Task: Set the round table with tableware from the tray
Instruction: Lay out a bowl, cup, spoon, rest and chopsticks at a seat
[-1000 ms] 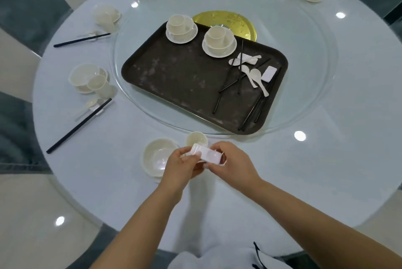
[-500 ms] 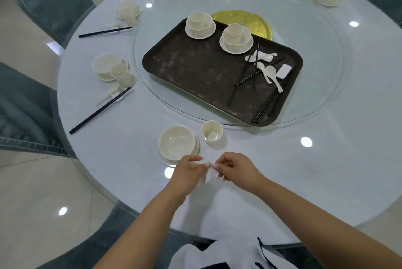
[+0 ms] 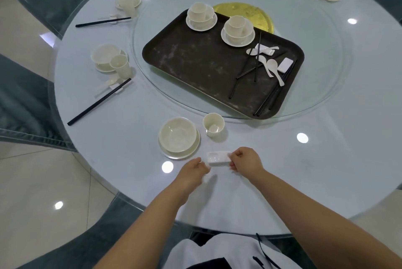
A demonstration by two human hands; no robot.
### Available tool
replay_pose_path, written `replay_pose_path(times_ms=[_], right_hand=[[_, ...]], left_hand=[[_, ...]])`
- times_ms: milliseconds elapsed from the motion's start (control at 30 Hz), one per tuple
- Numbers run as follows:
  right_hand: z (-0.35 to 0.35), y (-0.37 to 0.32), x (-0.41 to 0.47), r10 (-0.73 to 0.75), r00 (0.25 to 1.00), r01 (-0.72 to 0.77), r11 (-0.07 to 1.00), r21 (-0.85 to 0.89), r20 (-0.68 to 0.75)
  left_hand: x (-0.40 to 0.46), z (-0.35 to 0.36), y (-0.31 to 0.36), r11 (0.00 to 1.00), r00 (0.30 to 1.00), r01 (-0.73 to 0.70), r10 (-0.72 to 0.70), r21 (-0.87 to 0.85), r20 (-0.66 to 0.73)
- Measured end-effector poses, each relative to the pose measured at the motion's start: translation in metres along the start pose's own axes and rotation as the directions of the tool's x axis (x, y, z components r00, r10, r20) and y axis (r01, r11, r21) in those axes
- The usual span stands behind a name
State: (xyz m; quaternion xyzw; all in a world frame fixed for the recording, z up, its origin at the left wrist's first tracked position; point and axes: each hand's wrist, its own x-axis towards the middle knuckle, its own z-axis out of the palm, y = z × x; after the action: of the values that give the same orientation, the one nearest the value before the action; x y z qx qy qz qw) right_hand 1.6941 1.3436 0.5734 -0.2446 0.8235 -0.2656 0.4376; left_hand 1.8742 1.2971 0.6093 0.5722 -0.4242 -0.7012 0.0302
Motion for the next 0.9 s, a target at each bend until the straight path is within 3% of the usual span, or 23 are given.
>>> replay_pose_path(times_ms=[200, 533, 600, 700, 800, 900], right_hand=[[0.007, -0.006, 0.014, 0.02, 0.999, -0.02, 1.0, 0.014, -0.027], [0.004, -0.007, 0.025, 0.079, 0.996, -0.081, 0.994, 0.072, 0.027], [-0.002, -0.01, 0.026, 0.068, 0.997, -0.068, 0.998, 0.002, 0.021], [-0.022, -0.022, 0.029, 0.013, 0.998, -0.019, 0.995, -0.102, -0.061], [-0.05, -0.04, 0.037, -0.035, 0.984, 0.029, 0.999, -0.035, -0.177], [-0.08, -0.06, 0.051, -0.125, 0.932, 0.104, 0.991, -0.079, -0.341]], left_hand=[[0.012, 0.013, 0.01, 0.997, 0.997, -0.056, 0.053, 0.059, 0.064], [0.026, 0.019, 0.006, 0.973, 0.991, -0.131, 0.131, 0.19, 0.013], [0.027, 0.019, 0.009, 0.958, 0.99, -0.134, 0.141, 0.254, -0.009], [0.03, 0.022, 0.016, 0.927, 0.986, -0.089, 0.133, 0.364, -0.098], [0.035, 0.026, 0.027, 0.855, 0.972, -0.066, 0.172, 0.514, -0.162], [0.041, 0.029, 0.041, 0.836, 0.947, -0.093, 0.242, 0.541, -0.211]])
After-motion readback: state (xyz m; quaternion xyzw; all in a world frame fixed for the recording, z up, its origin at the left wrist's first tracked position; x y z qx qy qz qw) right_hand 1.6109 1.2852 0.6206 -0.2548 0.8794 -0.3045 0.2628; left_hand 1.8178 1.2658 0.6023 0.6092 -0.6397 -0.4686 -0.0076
